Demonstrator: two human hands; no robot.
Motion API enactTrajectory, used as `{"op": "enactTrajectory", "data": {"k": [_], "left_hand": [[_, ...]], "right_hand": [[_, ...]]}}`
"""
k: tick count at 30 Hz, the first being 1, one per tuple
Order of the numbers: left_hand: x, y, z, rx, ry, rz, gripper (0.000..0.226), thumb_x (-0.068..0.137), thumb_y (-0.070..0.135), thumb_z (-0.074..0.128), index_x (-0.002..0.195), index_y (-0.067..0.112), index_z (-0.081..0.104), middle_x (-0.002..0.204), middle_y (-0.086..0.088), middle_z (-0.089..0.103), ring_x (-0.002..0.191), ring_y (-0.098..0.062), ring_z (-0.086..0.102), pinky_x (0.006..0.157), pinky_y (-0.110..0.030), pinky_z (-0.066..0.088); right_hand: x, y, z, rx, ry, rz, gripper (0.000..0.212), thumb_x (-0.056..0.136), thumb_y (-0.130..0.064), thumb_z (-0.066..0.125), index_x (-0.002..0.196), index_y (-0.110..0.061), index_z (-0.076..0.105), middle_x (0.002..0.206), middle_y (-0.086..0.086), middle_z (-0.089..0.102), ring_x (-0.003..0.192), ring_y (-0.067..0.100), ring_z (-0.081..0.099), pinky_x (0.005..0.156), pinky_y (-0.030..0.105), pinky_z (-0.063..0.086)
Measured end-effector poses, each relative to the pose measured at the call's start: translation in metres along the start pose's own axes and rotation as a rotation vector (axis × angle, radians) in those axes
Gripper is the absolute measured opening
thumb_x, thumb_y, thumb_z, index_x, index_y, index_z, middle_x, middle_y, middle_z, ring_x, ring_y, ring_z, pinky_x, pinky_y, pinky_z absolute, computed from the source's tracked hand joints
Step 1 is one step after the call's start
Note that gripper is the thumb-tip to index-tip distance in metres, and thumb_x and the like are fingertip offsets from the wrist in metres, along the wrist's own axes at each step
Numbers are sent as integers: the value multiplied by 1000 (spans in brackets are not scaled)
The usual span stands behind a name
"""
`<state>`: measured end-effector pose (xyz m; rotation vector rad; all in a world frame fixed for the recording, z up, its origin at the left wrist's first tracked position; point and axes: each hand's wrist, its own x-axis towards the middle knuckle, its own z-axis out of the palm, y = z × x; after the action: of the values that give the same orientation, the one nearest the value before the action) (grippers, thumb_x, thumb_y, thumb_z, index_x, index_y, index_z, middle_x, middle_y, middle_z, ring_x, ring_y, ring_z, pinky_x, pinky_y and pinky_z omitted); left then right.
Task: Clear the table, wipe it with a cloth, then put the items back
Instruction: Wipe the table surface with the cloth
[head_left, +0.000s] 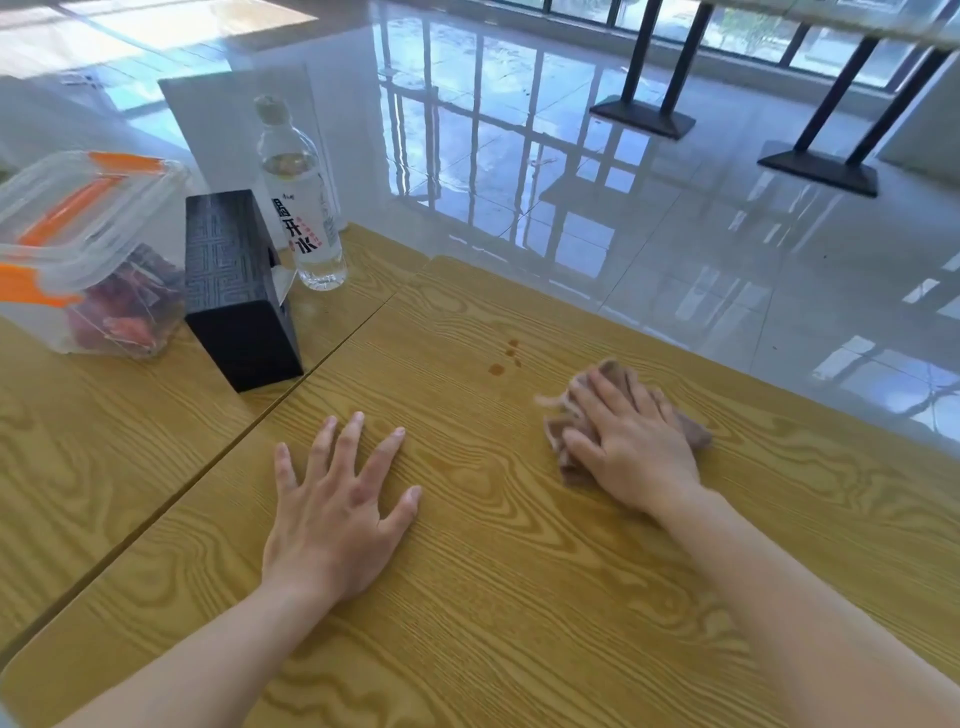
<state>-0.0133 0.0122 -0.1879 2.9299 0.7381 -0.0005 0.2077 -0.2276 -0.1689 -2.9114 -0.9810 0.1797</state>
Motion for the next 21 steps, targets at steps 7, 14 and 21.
{"op": "enactTrajectory", "data": {"k": [7,14,21], "left_hand": [[-1,0,-2,-8,14,8,73,86,79,5,152,48,7,166,2,5,152,-20,-6,120,-61,-2],[5,-2,-1,-14,-25,18,70,86,79,7,149,49,11,163,2,9,151,-23,-2,118,-62,-4],[33,-7,-6,-17,17,61,72,87,74,11,151,42,14,160,1,7,150,-21,-2,119,-62,-1]], "right_hand": [[17,-62,8,42,17,-192,65,96,-65,17,156,-42,7,165,-17,-2,152,22,-15,122,49,-7],[0,-19,7,2,0,-21,69,91,-68,16,156,-45,4,165,-19,-4,151,16,-16,121,41,-13],[30,-96,7,50,-23,-216,67,94,-67,19,156,-44,7,165,-17,-4,152,26,-16,120,50,-12]]}}
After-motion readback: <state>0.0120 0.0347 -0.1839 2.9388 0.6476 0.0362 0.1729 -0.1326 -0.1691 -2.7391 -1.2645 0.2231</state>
